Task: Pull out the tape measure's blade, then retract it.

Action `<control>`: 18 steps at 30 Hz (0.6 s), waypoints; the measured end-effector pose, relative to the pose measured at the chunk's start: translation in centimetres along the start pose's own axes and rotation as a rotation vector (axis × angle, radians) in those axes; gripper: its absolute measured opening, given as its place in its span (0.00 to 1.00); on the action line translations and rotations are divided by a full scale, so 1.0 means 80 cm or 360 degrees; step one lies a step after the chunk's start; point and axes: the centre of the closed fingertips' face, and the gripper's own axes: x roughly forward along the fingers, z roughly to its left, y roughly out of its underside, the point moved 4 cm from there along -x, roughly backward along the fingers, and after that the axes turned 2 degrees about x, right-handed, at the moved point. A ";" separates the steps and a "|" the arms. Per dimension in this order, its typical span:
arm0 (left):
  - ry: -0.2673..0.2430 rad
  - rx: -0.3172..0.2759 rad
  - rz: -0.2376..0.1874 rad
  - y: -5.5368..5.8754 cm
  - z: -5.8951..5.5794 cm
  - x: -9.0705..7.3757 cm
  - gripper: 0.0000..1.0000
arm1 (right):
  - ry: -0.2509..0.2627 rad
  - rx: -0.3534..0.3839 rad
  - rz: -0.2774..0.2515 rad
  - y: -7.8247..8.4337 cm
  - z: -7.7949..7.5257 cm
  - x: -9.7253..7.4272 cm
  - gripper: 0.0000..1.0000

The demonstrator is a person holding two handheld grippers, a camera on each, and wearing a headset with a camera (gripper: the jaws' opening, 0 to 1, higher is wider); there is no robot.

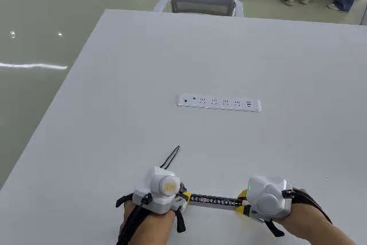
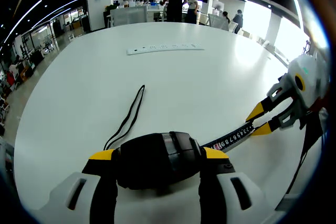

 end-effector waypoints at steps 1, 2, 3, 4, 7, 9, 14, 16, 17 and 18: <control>0.0001 0.0000 0.0000 0.000 0.000 0.000 0.60 | 0.0000 -0.0001 0.0002 -0.001 0.000 0.001 0.13; 0.0001 0.0000 0.0000 0.000 0.000 0.000 0.60 | -0.0001 -0.0002 0.0002 -0.001 0.000 0.001 0.13; 0.0001 -0.0001 0.0001 0.000 0.000 0.000 0.60 | -0.0003 -0.0003 0.0001 -0.002 0.000 0.001 0.13; 0.0001 -0.0001 0.0002 0.000 0.000 0.000 0.60 | -0.0002 -0.0007 0.0004 -0.003 0.000 0.002 0.13; 0.0002 -0.0001 0.0002 0.000 0.000 0.000 0.60 | -0.0004 -0.0008 0.0007 -0.004 0.000 0.003 0.13; 0.0002 0.0000 0.0001 0.000 0.000 0.000 0.60 | -0.0007 -0.0010 0.0006 -0.005 0.001 0.004 0.13; 0.0004 0.0000 0.0000 0.000 0.000 0.000 0.60 | -0.0007 -0.0008 0.0006 -0.006 0.001 0.004 0.13; 0.0004 0.0000 0.0000 0.000 0.000 0.000 0.60 | -0.0008 -0.0007 0.0006 -0.008 0.001 0.005 0.13; 0.0004 0.0000 0.0001 0.000 0.000 0.000 0.60 | -0.0008 -0.0009 0.0005 -0.008 0.001 0.005 0.13; 0.0004 0.0000 0.0002 0.000 0.000 0.000 0.60 | -0.0009 -0.0007 0.0005 -0.009 0.001 0.005 0.13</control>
